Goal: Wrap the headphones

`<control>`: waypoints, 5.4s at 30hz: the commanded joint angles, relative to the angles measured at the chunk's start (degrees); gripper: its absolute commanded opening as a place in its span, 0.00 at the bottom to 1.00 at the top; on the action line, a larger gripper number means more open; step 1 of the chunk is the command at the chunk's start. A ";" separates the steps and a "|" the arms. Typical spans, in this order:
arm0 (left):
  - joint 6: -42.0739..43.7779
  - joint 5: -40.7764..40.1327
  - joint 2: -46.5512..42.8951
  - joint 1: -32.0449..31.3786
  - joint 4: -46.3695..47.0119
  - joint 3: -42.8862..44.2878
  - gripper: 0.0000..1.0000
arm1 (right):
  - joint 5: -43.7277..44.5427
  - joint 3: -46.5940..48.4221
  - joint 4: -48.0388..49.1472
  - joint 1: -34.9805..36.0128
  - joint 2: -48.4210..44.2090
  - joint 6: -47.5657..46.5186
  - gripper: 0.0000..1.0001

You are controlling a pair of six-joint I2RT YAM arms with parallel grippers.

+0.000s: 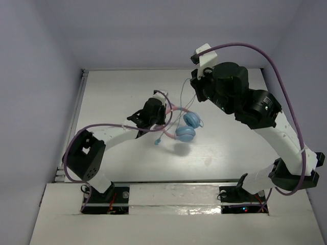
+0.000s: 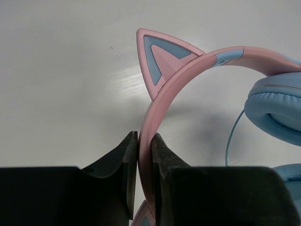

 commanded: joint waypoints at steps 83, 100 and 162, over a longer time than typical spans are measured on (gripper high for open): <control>-7.64 28.87 -16.19 13.48 -23.64 32.42 0.00 | -51.79 -77.79 78.98 -35.32 -14.40 28.09 0.45; -7.73 31.33 -11.62 16.03 -32.60 58.86 0.00 | -63.33 -68.58 78.14 -35.32 -3.15 22.03 0.86; -18.19 23.80 -1.60 30.61 -25.94 68.21 0.00 | -45.96 -85.19 101.88 -9.67 10.06 37.58 0.00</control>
